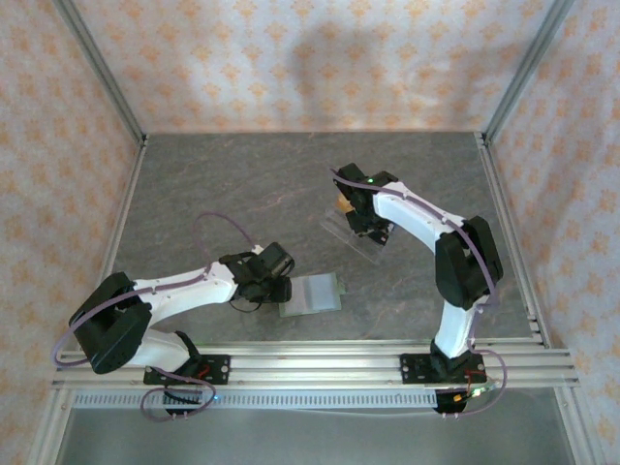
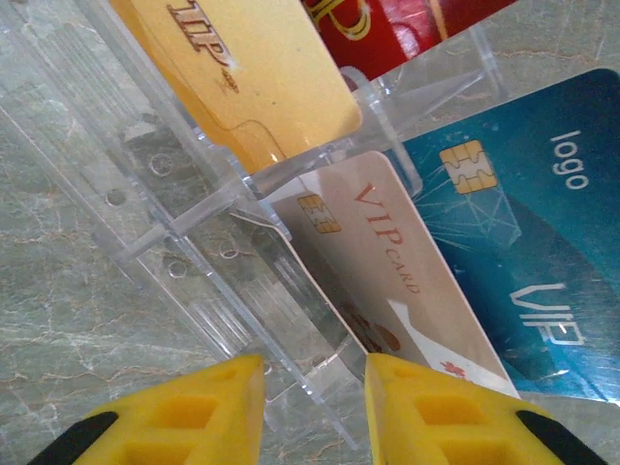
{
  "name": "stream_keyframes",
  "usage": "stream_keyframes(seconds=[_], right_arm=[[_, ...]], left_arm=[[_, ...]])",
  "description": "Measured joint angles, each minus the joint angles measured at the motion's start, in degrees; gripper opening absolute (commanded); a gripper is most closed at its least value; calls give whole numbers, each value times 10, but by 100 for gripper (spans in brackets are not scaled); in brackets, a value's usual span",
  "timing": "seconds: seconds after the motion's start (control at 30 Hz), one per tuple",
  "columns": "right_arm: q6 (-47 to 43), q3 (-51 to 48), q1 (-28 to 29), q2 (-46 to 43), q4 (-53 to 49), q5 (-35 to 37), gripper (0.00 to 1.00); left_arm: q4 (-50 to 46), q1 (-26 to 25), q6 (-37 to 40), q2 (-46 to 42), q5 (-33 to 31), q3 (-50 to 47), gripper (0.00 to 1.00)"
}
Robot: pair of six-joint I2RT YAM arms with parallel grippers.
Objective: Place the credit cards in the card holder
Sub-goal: Pick up the credit card from the storage box.
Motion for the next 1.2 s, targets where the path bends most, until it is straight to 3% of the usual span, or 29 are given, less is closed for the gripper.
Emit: stream_keyframes(seconds=[0.8, 1.2], right_arm=[[-4, 0, -10, 10, 1, 7, 21], [-6, 0, -10, 10, 3, 19, 26]], left_arm=[[3, 0, 0, 0, 0, -1, 52], [5, 0, -1, 1, 0, -8, 52]])
